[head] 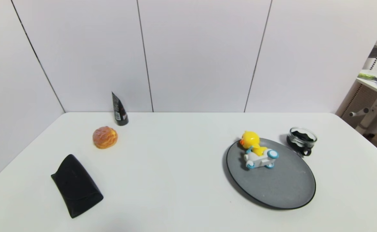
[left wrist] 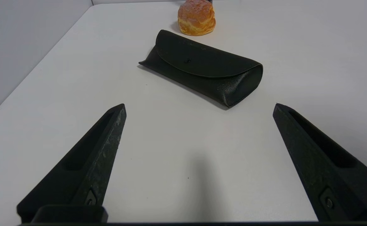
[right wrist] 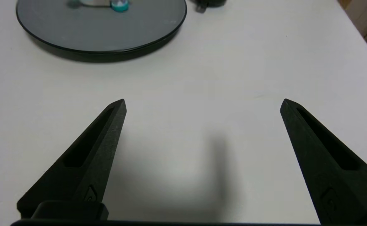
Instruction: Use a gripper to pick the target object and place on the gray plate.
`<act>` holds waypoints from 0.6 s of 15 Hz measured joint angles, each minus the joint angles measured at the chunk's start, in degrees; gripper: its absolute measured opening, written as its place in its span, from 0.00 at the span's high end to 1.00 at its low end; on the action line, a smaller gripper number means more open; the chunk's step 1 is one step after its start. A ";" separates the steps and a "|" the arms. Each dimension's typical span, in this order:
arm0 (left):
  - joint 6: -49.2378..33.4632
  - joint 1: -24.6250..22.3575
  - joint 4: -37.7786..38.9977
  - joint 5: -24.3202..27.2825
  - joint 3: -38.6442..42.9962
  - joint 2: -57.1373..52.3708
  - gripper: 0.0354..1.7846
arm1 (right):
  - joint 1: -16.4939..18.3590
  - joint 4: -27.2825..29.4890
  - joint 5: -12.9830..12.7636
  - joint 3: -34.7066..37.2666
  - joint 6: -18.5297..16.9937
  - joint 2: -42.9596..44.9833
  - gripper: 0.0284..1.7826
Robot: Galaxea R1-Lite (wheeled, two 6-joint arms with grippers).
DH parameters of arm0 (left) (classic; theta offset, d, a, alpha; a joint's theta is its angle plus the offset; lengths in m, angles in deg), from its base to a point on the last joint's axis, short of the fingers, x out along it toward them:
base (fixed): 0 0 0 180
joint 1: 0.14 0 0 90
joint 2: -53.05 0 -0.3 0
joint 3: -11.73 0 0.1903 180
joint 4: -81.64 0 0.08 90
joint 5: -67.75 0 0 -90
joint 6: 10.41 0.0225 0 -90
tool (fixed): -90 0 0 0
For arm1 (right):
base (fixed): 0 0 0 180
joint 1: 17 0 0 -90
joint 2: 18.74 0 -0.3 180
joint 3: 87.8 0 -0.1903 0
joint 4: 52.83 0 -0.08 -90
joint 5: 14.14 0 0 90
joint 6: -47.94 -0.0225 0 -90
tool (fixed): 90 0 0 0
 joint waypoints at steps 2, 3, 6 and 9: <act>0.02 0.00 0.00 0.00 0.00 0.00 0.06 | -0.13 -0.99 -1.05 1.26 -2.95 3.95 0.05; 0.02 0.00 0.00 0.00 0.00 0.00 0.06 | -0.18 -1.34 -1.89 1.60 -4.82 4.91 0.05; 0.00 0.00 0.00 0.00 0.00 0.00 0.06 | -0.20 -1.45 -1.94 1.90 -5.32 6.51 0.05; 0.02 0.00 0.00 0.00 0.00 0.00 0.06 | -0.20 -0.74 -2.13 1.84 -5.53 6.96 0.05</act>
